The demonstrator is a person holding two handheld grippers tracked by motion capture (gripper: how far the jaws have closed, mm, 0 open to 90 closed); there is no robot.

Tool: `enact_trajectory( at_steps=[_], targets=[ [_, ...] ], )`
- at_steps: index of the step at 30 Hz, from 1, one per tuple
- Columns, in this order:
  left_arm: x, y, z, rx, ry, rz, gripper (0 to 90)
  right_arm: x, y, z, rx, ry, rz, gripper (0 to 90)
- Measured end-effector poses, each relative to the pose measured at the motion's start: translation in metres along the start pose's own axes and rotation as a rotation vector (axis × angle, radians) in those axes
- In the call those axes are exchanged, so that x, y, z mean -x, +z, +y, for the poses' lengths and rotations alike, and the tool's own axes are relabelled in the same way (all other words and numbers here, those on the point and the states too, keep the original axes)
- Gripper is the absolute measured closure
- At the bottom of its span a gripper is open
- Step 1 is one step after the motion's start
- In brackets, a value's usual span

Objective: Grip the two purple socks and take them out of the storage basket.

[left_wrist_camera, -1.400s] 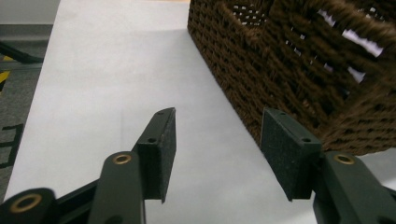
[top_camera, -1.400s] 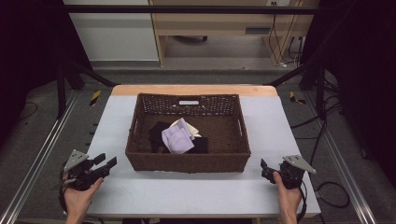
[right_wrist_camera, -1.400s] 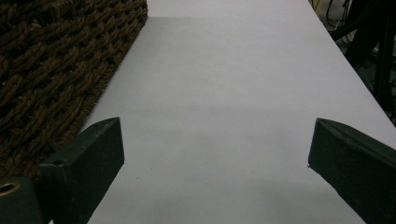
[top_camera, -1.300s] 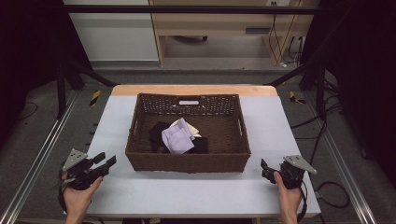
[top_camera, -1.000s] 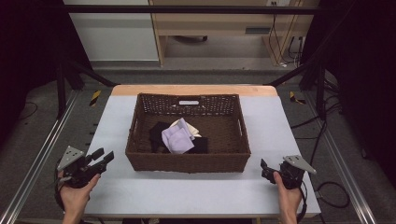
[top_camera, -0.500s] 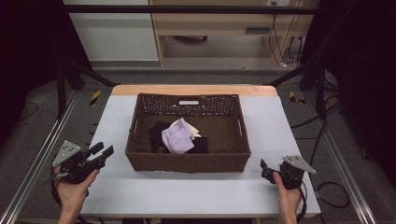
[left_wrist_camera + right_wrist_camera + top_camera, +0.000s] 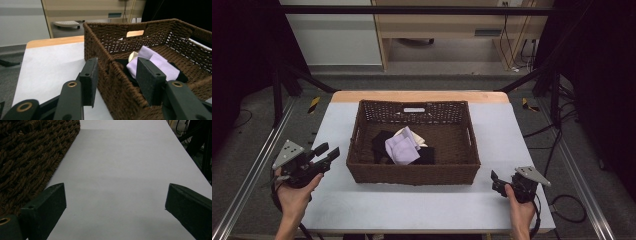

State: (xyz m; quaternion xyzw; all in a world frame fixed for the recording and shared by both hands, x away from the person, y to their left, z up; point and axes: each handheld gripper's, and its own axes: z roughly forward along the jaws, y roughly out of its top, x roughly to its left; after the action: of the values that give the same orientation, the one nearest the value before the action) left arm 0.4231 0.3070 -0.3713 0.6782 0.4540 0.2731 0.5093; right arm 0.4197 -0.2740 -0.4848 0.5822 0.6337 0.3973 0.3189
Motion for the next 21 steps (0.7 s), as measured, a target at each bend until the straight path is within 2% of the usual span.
enact_trajectory(
  at_steps=[9,11,15,18,21],
  targets=[
    [0.018,0.010,0.020,0.025,0.034,-0.036,51.9,-0.001,0.000,0.000,0.000,-0.005,-0.007,4.0],
    [0.026,0.015,0.028,0.031,0.049,-0.049,51.9,0.000,0.000,0.000,0.000,-0.006,-0.003,4.0],
    [0.033,0.021,0.035,0.033,0.059,-0.061,51.7,-0.001,0.000,0.000,-0.001,-0.007,-0.001,4.0],
    [0.044,0.029,0.042,0.028,0.085,-0.071,51.7,-0.001,0.000,0.000,-0.001,-0.007,-0.002,4.0],
    [0.048,0.033,0.046,0.027,0.097,-0.073,51.6,-0.001,0.000,0.000,-0.002,-0.007,-0.001,4.0]
  ],
)
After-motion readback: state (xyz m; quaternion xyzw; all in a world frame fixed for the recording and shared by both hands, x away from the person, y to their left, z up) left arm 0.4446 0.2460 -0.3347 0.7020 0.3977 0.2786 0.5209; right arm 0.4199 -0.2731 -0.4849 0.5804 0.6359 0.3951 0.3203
